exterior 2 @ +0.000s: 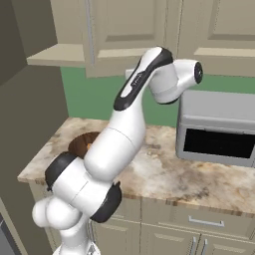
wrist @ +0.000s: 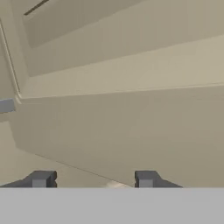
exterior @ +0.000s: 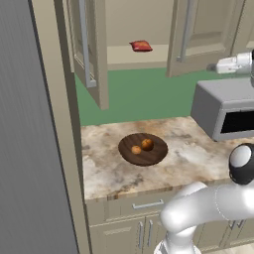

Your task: Open the cabinet. Pick the tangerine and orange from the cabinet and place them into the bowl. Then close the cabinet.

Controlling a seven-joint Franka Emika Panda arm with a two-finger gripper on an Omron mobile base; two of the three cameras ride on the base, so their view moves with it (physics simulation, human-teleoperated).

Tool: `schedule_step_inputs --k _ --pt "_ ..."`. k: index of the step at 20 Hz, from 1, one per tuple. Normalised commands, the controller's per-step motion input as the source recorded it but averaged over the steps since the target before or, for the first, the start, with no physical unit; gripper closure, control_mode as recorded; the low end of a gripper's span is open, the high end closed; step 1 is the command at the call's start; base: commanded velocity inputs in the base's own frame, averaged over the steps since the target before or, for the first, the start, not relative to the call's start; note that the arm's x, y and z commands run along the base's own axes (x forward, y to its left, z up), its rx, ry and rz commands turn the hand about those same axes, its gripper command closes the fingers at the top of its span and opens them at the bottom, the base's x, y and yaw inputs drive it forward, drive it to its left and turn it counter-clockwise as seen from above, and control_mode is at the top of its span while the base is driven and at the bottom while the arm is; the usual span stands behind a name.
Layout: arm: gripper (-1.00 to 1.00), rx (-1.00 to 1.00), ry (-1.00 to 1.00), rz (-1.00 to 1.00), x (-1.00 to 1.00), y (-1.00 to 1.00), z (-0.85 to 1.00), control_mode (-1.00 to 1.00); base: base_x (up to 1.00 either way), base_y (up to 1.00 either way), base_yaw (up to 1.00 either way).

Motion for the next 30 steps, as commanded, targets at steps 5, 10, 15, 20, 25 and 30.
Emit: schedule_step_inputs --k 5,10,15,20,25,30 --pt "-1.00 -0.10 0.00 -0.34 0.73 0.71 -0.04 -1.00 0.00 0.00 0.00" --pt "-1.00 -0.15 -0.05 -0.50 0.80 0.92 -0.05 -1.00 0.00 0.00 0.00" --pt "-1.00 -0.09 -0.10 -0.55 0.92 0.78 -0.13 -1.00 0.00 0.00 0.00" --pt "-1.00 -0.01 0.19 -0.19 0.79 0.35 0.00 -1.00 0.00 0.00 0.00" --pt "-1.00 0.00 0.00 -0.14 -0.31 0.18 0.28 -1.00 0.00 0.00 0.00" --pt "-1.00 -0.01 -0.10 -0.03 -1.00 0.08 0.24 -1.00 0.00 0.00 0.00"
